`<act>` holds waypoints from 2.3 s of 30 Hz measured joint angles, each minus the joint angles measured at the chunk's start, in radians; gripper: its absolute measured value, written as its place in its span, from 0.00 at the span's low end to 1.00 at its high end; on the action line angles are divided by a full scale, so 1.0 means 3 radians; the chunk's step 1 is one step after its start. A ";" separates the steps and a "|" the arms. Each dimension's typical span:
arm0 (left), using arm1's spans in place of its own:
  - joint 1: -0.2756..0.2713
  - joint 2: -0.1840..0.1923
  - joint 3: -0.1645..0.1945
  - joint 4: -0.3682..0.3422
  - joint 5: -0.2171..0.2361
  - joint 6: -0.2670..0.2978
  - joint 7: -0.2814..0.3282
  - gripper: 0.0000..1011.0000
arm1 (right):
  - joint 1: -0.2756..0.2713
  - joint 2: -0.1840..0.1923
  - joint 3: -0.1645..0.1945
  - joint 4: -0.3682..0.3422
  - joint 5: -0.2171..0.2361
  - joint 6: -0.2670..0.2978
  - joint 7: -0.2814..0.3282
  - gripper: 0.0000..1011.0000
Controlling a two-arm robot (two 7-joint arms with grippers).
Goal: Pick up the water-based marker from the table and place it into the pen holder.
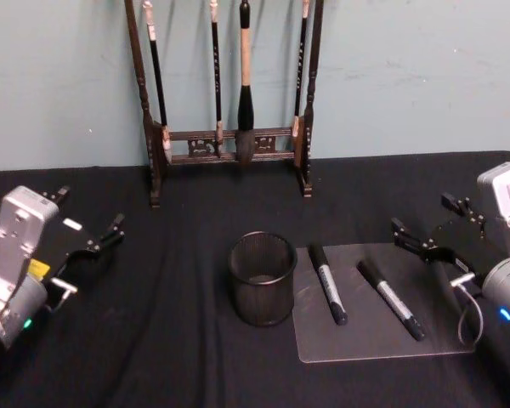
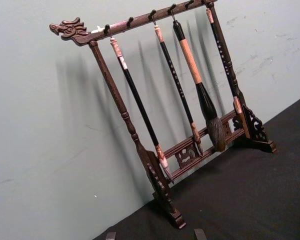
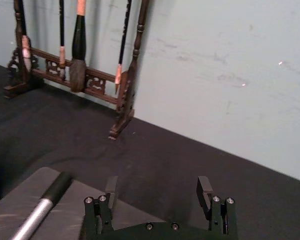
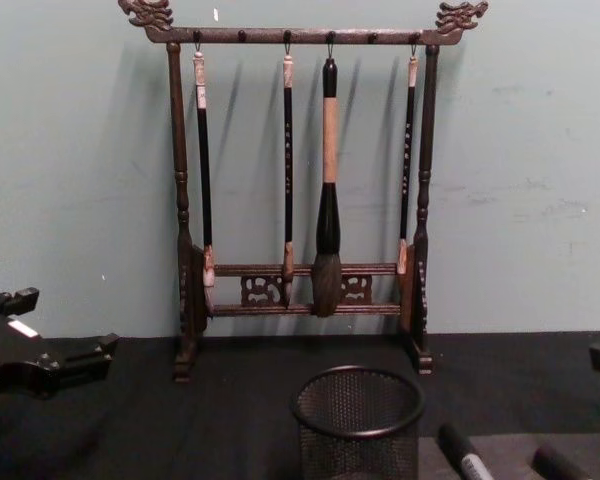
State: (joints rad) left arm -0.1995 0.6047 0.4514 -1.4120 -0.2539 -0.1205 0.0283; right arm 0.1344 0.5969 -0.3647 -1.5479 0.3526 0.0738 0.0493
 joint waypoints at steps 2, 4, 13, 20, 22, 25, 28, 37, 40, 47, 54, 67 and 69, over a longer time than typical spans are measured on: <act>0.0000 0.0000 0.0000 0.0000 0.0000 0.0000 0.0000 1.00 | -0.0022 0.0002 0.0027 -0.0054 0.0050 0.0082 0.0058 0.99; 0.0000 0.0000 0.0000 0.0000 0.0000 0.0000 0.0000 1.00 | -0.0033 0.0002 0.0040 -0.0083 0.0073 0.0141 0.0091 0.99; 0.0000 0.0000 0.0000 0.0000 0.0000 0.0000 0.0000 1.00 | -0.0060 -0.0007 0.0065 -0.0174 0.0121 0.0467 0.0272 0.99; 0.0000 0.0000 0.0000 0.0000 0.0000 0.0000 0.0000 1.00 | -0.0052 -0.0055 0.0083 -0.0166 0.0190 0.0690 0.0428 0.99; 0.0000 0.0000 0.0000 0.0000 0.0000 0.0000 0.0000 1.00 | -0.0041 -0.0080 0.0085 -0.0140 0.0203 0.0761 0.0464 0.99; 0.0000 0.0000 0.0000 0.0000 0.0000 0.0000 0.0000 1.00 | -0.0029 -0.0113 0.0088 -0.0106 0.0210 0.0831 0.0495 0.99; 0.0000 0.0000 0.0000 0.0000 0.0000 0.0000 0.0000 1.00 | -0.0016 -0.0149 0.0089 -0.0056 0.0206 0.0885 0.0511 0.99; 0.0000 0.0000 0.0000 0.0000 0.0000 0.0000 0.0000 1.00 | 0.0025 -0.0255 0.0079 0.0075 0.0095 0.0949 0.0553 0.99; 0.0000 0.0000 0.0000 0.0000 0.0000 0.0000 0.0000 1.00 | 0.0042 -0.0307 0.0079 0.0129 0.0027 0.0956 0.0574 0.99; 0.0000 0.0000 0.0000 0.0000 0.0000 0.0000 0.0000 1.00 | 0.0057 -0.0381 0.0120 0.0197 -0.0059 0.0999 0.0645 0.99; 0.0000 0.0000 0.0000 0.0000 0.0000 0.0000 0.0000 1.00 | 0.0064 -0.0423 0.0152 0.0229 -0.0115 0.1026 0.0694 0.99; 0.0000 0.0000 0.0000 0.0000 0.0000 0.0000 0.0000 1.00 | 0.0058 -0.0528 0.0249 0.0283 -0.0266 0.1103 0.0836 0.99; 0.0000 0.0000 0.0000 0.0000 0.0000 0.0000 0.0000 1.00 | 0.0058 -0.0528 0.0249 0.0283 -0.0266 0.1103 0.0836 0.99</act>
State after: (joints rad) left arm -0.1995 0.6046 0.4514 -1.4120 -0.2539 -0.1205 0.0283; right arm 0.1517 0.4386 -0.2901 -1.4631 0.2727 0.4046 0.3002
